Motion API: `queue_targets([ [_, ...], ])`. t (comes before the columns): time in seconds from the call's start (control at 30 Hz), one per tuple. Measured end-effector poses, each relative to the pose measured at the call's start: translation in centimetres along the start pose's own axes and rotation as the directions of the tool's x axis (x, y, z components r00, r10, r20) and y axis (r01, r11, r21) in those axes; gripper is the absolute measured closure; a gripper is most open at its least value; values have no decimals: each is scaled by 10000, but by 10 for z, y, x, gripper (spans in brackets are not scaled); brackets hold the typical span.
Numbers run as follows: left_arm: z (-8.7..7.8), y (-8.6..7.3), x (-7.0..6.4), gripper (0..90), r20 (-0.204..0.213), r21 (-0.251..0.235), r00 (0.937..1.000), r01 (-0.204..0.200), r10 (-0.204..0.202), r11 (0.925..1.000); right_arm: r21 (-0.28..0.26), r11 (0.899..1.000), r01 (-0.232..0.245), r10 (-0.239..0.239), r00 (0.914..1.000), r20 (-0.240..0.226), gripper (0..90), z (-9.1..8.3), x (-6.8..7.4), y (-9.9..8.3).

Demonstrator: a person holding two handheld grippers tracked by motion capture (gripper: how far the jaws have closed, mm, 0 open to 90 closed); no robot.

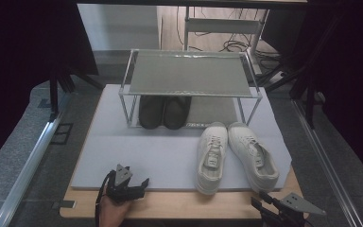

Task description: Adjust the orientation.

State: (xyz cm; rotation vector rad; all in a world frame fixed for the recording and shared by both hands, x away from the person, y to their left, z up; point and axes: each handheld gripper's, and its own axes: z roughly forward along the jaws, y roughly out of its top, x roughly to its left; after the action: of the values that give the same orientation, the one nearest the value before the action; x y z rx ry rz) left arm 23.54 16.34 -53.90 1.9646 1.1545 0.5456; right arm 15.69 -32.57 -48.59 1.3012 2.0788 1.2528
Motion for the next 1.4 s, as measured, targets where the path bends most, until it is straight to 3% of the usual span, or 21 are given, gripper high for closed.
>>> queue_targets([
  [0.13, 0, 0, 0, 127, -5, -1, 10000, 6, -6, 10000, -71, 9997, 251, -255, 9975, -659, 645, 8, 4, 4],
  [0.23, 0, 0, 0, 127, -8, -1, 10000, 9, -9, 10000, -72, 9993, 362, -368, 9907, -1307, 691, 16, 7, 6],
  [0.3, 0, 0, 0, 127, -11, -2, 10000, 12, -12, 10000, -52, 9988, 494, -497, 9878, -1473, 725, 22, 12, 7],
  [0.6, 0, 0, 0, 128, -18, -3, 10000, 21, -21, 10000, -441, 9968, 666, -733, 9821, -1733, 761, 43, 27, 20],
  [0.73, 0, 0, 0, 128, -22, -4, 10000, 27, -27, 10000, -340, 9935, 1090, -1135, 9749, -1917, 823, 50, 37, 25],
  [1.0, 0, 0, -1, 128, -40, -23, 10000, 47, -47, 10000, -502, 9830, 1768, -1838, 9510, -2488, 891, 66, 59, 33],
  [1.4, 0, 0, -1, 128, -44, -21, 10000, 48, -48, 10000, -529, 9716, 2306, -2359, 9272, -2910, 896, 93, 87, 44],
])
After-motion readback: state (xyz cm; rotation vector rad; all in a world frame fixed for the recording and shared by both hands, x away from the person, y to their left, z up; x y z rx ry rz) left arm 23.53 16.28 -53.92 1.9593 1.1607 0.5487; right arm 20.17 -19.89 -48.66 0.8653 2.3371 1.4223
